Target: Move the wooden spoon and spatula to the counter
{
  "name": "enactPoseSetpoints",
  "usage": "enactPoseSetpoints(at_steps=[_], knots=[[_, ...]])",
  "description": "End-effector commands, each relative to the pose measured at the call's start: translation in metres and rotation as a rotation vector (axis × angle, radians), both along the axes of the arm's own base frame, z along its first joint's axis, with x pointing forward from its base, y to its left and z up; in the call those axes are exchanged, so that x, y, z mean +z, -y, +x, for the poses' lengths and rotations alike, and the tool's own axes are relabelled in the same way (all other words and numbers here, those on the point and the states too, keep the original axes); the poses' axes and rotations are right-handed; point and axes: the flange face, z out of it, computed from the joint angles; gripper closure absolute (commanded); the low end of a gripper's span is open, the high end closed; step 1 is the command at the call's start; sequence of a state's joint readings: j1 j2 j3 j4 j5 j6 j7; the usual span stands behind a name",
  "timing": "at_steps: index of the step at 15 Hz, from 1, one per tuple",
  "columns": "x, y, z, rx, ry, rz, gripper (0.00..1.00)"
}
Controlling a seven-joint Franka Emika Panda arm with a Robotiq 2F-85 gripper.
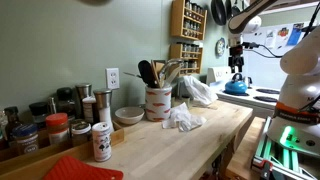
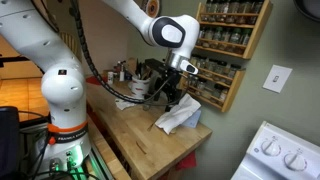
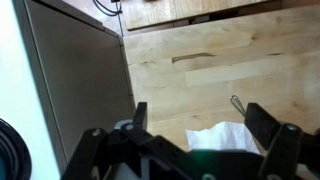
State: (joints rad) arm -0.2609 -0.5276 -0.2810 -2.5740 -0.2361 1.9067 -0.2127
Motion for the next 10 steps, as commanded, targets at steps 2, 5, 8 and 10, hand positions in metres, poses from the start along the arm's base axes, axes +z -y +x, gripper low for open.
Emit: enactPoseSetpoints(at_steps=[2,5,8,10], knots=[[0.001,0.0,0.0,0.0,-0.001,0.0,0.0],[0.011,-0.042,0.007,0.087,0.025,0.061,0.0],[0.036,-0.11,0.013,0.207,0.058,0.176,0.0],[0.053,-0.158,0.014,0.291,0.069,0.249,0.0]])
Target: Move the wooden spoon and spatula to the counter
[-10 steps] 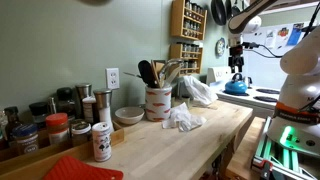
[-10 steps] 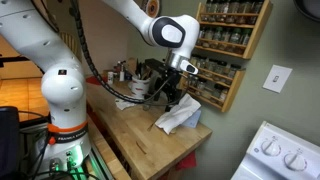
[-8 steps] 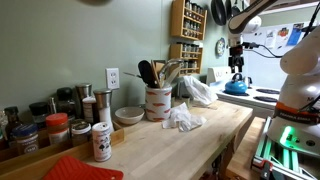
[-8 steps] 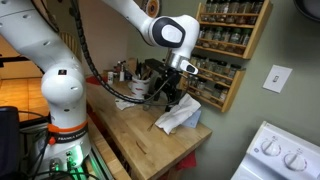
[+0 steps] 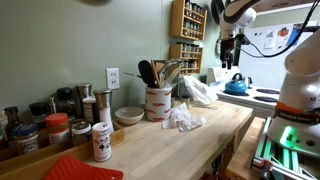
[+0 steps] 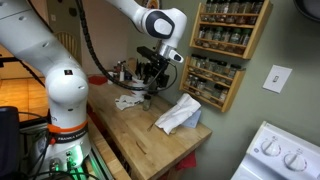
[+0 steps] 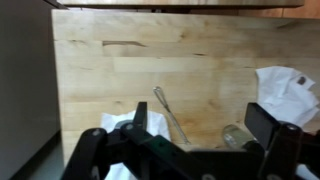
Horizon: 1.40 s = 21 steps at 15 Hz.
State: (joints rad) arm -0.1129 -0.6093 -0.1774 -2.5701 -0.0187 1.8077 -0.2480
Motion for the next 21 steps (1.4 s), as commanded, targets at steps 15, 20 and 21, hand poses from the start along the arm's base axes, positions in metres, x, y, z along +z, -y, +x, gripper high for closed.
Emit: enactPoseSetpoints(at_steps=[15,20,21], knots=[[0.059,-0.198,0.004,0.296,0.156,0.302,0.0],[0.063,-0.32,0.014,0.18,0.255,0.324,0.0],[0.063,-0.339,0.016,0.145,0.275,0.308,0.0]])
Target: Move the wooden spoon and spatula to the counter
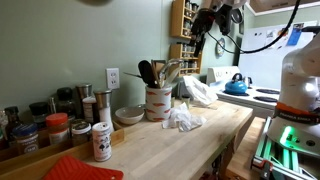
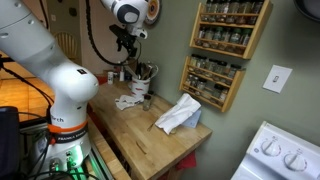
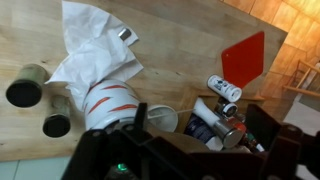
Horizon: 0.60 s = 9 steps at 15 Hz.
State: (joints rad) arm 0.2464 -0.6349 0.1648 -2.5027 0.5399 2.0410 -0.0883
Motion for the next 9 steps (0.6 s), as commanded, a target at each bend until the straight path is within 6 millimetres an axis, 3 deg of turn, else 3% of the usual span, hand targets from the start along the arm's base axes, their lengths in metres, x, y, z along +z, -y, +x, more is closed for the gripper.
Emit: enactPoseSetpoints(at_steps=[1,4,5,7,9], knots=[[-0.004,-0.073,0.015,-0.127,0.036,-0.025,0.0],[-0.004,-0.108,0.028,-0.24,0.069,-0.065,0.0],[-0.002,-0.093,0.012,-0.183,0.073,-0.045,0.0],[-0.005,-0.107,0.02,-0.215,0.069,-0.059,0.0],[-0.005,-0.107,0.026,-0.223,0.063,-0.058,0.0]])
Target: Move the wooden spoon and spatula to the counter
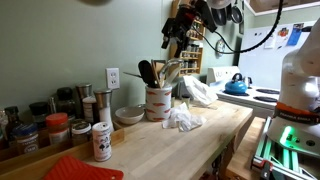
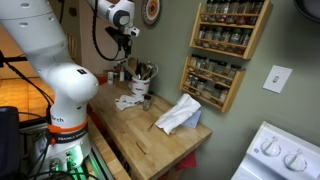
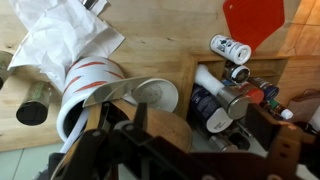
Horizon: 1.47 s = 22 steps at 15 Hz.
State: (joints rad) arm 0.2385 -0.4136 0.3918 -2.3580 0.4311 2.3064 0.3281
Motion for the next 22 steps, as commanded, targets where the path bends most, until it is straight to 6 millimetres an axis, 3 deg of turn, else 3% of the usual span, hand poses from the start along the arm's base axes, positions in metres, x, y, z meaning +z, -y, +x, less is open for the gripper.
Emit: enactPoseSetpoints(at_steps=[1,7,13,22], knots=[[0.001,0.001,0.001,-0.003,-0.001,0.0,0.0],[0.003,-0.001,0.004,-0.017,0.005,-0.013,0.0],[0.017,-0.034,0.032,-0.221,-0.006,-0.114,0.0],[0.005,-0.067,0.08,-0.473,-0.099,-0.134,0.0]])
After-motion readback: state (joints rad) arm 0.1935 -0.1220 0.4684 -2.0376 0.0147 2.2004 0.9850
